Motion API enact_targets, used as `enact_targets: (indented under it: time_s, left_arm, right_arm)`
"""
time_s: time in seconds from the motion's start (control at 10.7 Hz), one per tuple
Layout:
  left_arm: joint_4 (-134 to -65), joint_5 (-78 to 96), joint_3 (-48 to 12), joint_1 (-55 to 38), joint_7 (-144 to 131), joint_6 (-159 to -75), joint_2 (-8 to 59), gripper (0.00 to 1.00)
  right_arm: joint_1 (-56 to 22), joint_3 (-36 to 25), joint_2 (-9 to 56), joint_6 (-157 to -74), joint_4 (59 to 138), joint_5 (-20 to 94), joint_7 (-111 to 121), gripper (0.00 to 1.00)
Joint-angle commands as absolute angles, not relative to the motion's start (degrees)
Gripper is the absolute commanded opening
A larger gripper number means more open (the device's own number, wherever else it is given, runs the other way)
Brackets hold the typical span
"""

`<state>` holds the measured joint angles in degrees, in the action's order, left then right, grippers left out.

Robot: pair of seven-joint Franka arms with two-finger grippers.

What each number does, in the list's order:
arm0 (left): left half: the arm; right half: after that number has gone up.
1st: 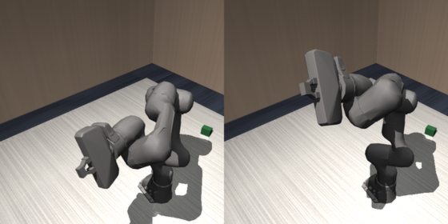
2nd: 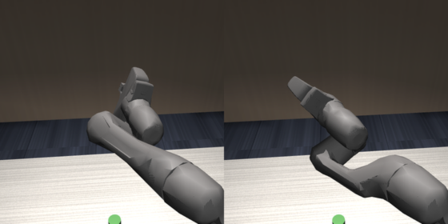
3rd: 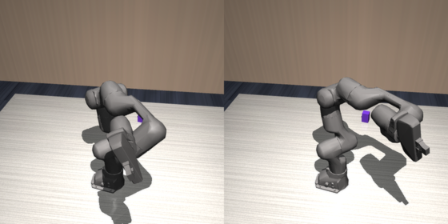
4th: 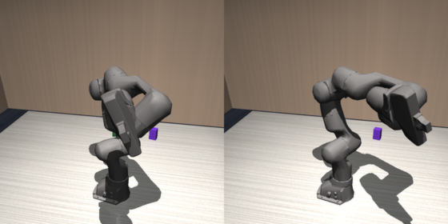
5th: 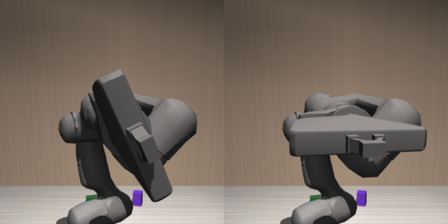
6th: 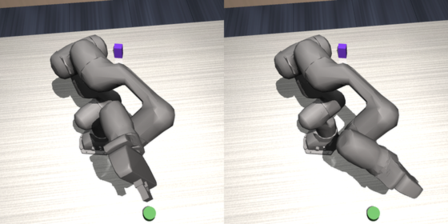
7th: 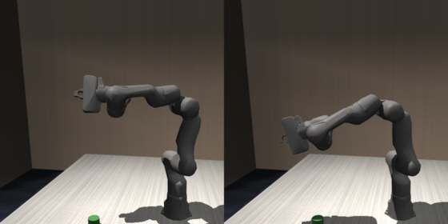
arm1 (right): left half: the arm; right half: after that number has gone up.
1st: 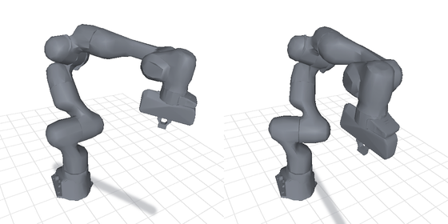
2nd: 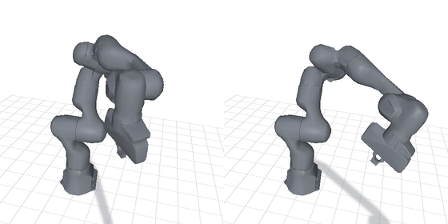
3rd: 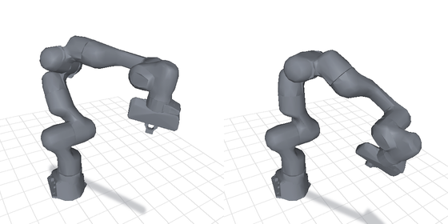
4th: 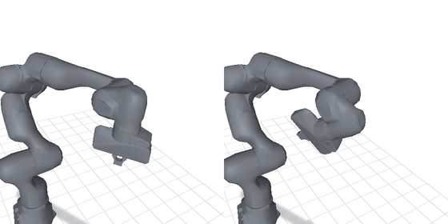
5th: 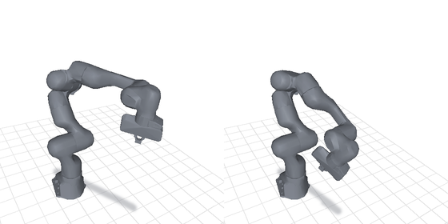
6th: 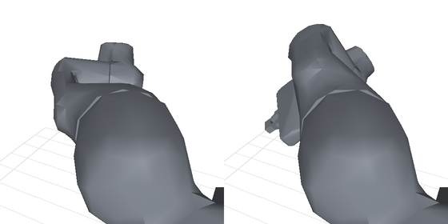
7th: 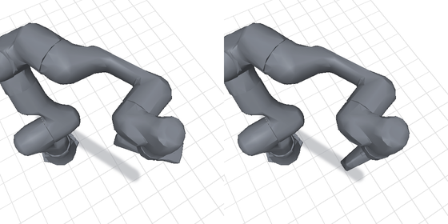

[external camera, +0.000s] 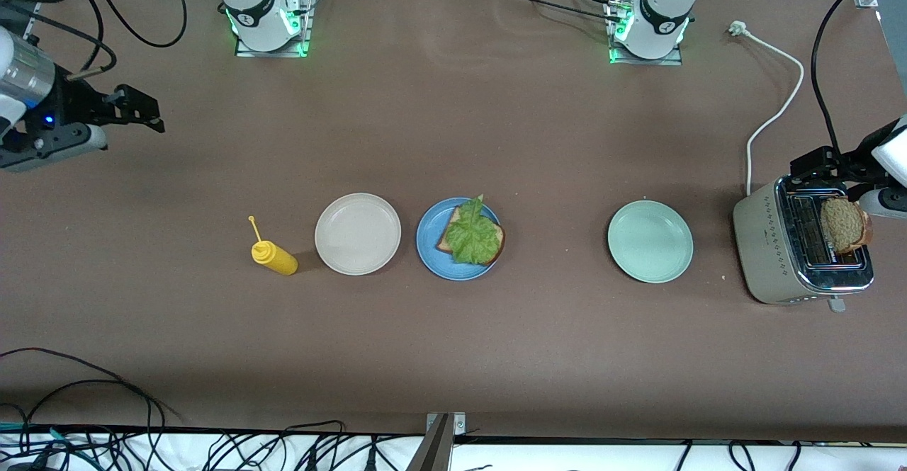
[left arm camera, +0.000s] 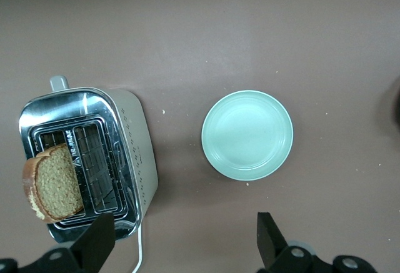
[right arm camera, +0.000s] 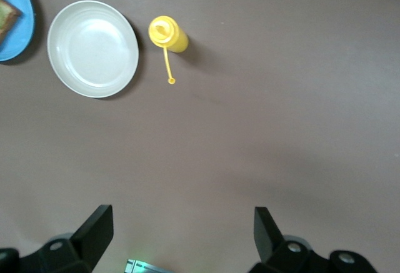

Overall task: Make sandwich in blue plate with both arms
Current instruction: 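Withdraw the right gripper away from the mustard bottle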

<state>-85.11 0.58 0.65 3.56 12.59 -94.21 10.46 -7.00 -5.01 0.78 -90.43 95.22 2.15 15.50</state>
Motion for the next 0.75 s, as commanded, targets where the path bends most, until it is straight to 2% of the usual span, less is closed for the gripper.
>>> enact_targets:
  time_s: [0.0, 0.37, 0.65]
  left_arm:
    - [-83.50, 0.00, 0.62, 5.62, 13.62, -93.16, 11.42, 1.00]
    - [-83.50, 0.00, 0.53, 8.16, 13.71, -93.51, 13.17, 1.00]
    - [-79.90, -0.09, 0.62, 11.24, 19.23, -94.56, 17.39, 1.00]
  right_arm:
    - [-6.33, -5.62, -1.41, -89.84, 95.90, -0.26, 13.62, 1.00]
    - [-6.15, -7.99, -1.14, -87.46, 93.52, 0.00, 11.25, 1.00]
    - [-6.15, -8.35, -0.62, -87.45, 92.99, 0.09, 11.60, 1.00]
